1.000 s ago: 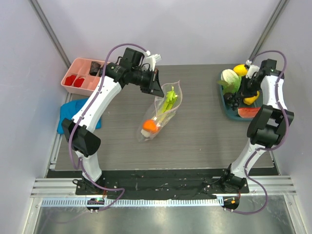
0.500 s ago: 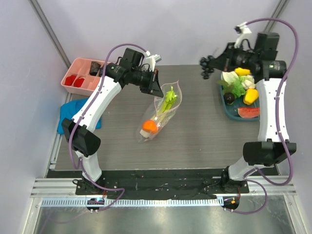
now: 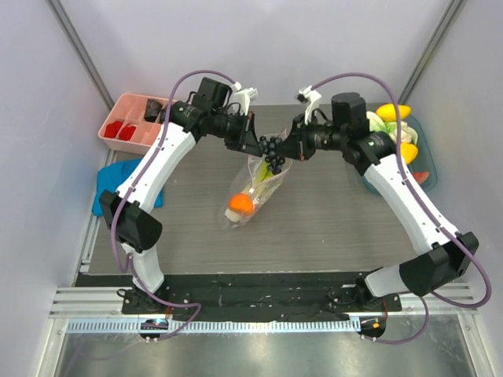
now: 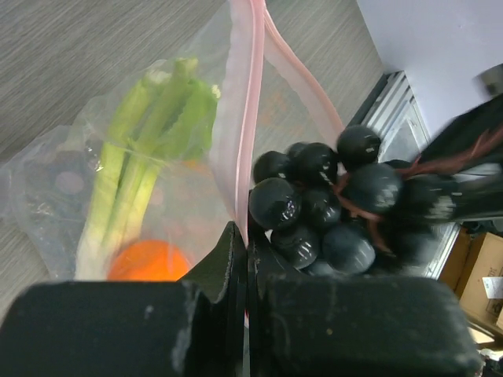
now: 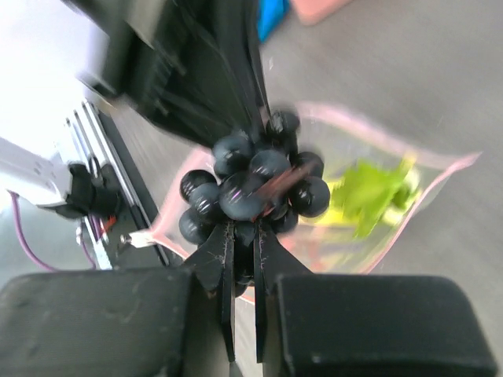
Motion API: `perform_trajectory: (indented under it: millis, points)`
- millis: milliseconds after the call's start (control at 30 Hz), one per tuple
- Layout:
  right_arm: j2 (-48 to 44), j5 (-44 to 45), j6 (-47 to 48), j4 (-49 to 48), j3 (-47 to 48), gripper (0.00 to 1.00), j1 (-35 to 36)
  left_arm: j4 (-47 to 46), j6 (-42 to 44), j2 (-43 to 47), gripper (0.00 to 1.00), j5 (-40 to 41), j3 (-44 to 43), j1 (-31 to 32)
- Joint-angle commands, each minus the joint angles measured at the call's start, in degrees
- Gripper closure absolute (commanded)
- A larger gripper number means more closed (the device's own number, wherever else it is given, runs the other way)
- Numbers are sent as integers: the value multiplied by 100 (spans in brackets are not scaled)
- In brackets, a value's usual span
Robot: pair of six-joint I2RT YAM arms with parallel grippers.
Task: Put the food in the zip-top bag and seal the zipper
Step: Place the fake fruit in the zipper food storage bag, then pick up the fake fruit from the bin.
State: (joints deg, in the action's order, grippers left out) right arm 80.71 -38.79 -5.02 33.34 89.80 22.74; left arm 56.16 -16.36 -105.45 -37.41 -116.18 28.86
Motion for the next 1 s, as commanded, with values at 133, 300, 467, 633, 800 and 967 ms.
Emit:
perform_trajectory:
  millis: [133, 300, 467, 633, 800, 967]
  points:
    - [-249, 205, -96, -496, -771, 91, 397, -70, -52, 183, 100, -83, -159, -30]
    - [-248, 213, 360, 127, -254, 30, 415, -18, -34, 174, 100, -91, -177, -30]
    - [-336, 574, 774, 777, 317, 7, 100, 0, 1, 218, 100, -117, -151, -30]
    - [102, 82, 949, 1586, 1021, 6, -1472, 26, 19, 235, 100, -135, -203, -39]
    - [760, 702, 2612, 3068, 1399, 6, -2853, 35, 36, 244, 100, -135, -221, -47]
    - [1412, 1854, 4735, 4135, 1391, 6, -3890, 53, 63, 253, 100, -197, -186, -56]
